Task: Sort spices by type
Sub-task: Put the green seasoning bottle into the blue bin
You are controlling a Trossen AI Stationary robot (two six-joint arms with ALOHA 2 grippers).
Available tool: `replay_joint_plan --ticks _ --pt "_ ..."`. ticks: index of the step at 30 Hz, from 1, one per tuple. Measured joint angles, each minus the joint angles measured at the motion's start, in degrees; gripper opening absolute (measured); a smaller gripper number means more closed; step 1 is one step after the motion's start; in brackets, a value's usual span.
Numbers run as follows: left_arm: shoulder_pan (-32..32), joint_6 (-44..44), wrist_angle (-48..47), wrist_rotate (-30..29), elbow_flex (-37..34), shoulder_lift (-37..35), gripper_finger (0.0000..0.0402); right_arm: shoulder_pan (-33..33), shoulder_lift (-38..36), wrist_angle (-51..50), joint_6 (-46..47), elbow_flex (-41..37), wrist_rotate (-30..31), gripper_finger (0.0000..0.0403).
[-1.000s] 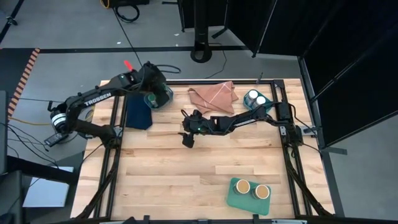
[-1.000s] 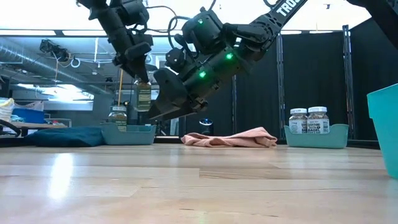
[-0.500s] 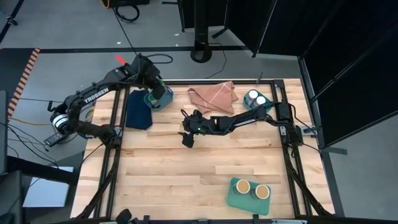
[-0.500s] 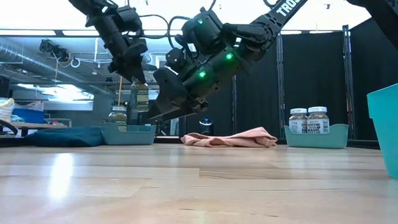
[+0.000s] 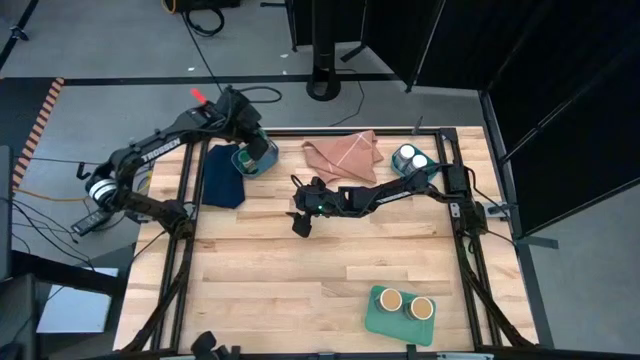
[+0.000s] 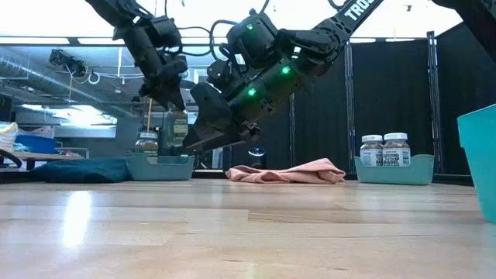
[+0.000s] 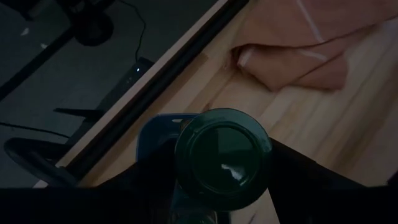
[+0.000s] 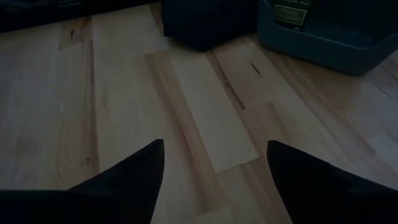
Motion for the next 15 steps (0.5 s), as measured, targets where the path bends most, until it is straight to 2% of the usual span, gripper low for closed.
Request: replay_joint_plan --ticks 9,15 --pt "0.0 -0.4 1.1 -0.2 -0.3 3.6 0.0210 0.3 0.0 0.0 0.1 0.0 0.0 0.0287" --pt "0.7 -0.7 4.4 -0.4 -4.9 3.6 0.0210 0.3 0.1 0.0 0.0 0.0 0.0 0.0282"
